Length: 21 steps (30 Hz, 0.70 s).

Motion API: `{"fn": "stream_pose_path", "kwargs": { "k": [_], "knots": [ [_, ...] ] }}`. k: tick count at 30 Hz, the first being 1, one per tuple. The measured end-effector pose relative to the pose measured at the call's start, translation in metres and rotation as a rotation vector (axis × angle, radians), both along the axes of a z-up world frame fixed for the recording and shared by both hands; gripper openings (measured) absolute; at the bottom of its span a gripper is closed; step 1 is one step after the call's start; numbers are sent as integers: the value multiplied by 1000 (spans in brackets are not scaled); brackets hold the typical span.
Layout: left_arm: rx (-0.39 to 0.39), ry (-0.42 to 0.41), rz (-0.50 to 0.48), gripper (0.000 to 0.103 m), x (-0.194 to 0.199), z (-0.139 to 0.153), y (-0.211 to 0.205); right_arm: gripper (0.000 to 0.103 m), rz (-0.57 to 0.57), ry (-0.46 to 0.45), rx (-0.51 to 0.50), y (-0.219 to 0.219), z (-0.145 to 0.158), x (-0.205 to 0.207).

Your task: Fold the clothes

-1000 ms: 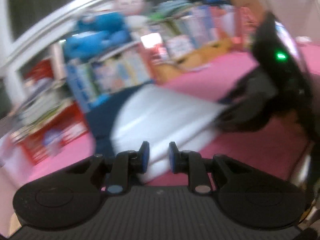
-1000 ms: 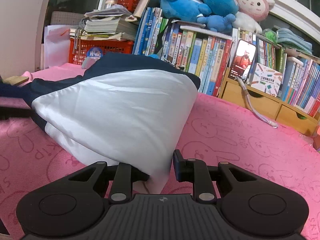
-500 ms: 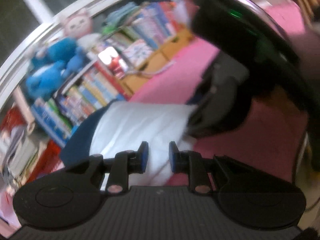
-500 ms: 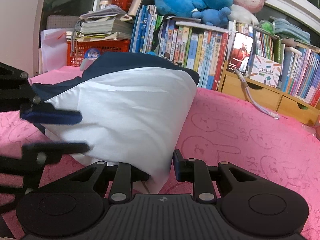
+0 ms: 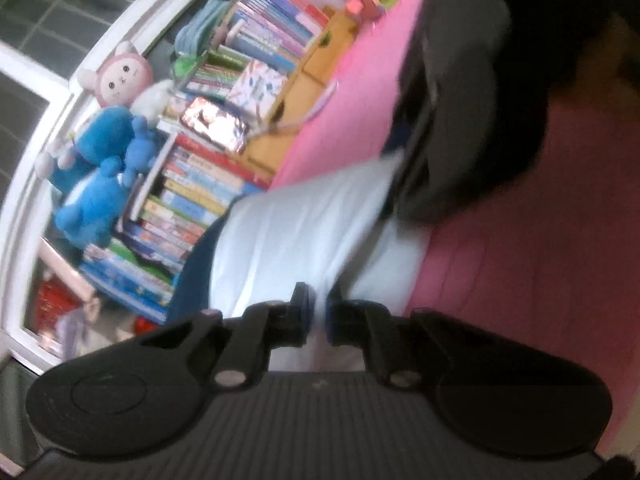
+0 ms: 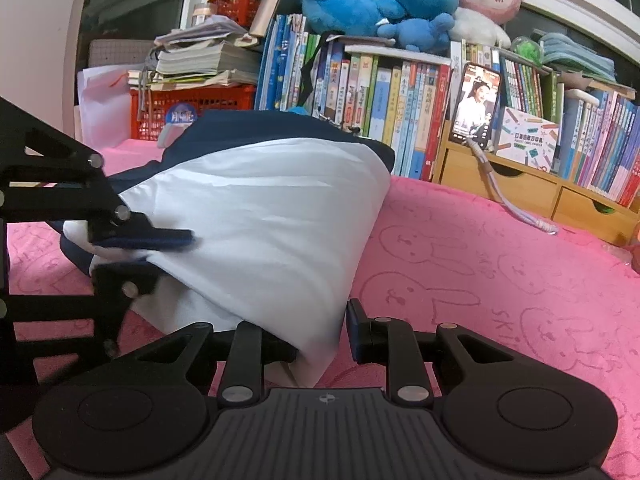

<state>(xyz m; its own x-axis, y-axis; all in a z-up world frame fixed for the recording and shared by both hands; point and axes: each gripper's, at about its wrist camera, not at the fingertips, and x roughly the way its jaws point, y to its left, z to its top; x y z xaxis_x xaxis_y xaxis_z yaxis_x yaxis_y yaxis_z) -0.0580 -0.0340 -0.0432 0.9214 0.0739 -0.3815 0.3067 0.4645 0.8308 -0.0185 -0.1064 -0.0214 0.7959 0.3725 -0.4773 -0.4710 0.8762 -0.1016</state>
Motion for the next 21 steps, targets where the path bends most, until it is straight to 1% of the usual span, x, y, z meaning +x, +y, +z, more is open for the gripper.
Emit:
{"fn": "stream_pose_path", "kwargs": {
  "k": [2,6,8,11,13,15,17,18,20,21],
  "knots": [
    [25,3,48,9,-4,-2,12,24,-9,-2,4,-1,0,0],
    [29,17,186,9,-6,-2,48,26,-8,0,14,-1,0,0],
    [27,23,247,9,-8,-3,66,26,-2,-12,-1,1,0,-2],
    [-22,37,285,9,-12,0,75,27,14,-25,-23,5,-1,-4],
    [-10,26,290,11,-15,0,73,27,14,-35,-39,7,-1,-5],
    [-25,20,298,12,-16,1,75,28,11,-30,-33,6,-1,-4],
    [-31,17,309,15,-18,3,79,33,7,-18,-20,4,-1,-2],
    [-22,13,332,17,-17,3,82,34,8,-10,-17,2,-1,0],
    [-15,0,418,17,-15,4,96,36,0,18,0,-1,-3,1],
    [-61,-2,464,17,-18,8,104,36,-7,35,14,-4,-4,1]
  ]
}}
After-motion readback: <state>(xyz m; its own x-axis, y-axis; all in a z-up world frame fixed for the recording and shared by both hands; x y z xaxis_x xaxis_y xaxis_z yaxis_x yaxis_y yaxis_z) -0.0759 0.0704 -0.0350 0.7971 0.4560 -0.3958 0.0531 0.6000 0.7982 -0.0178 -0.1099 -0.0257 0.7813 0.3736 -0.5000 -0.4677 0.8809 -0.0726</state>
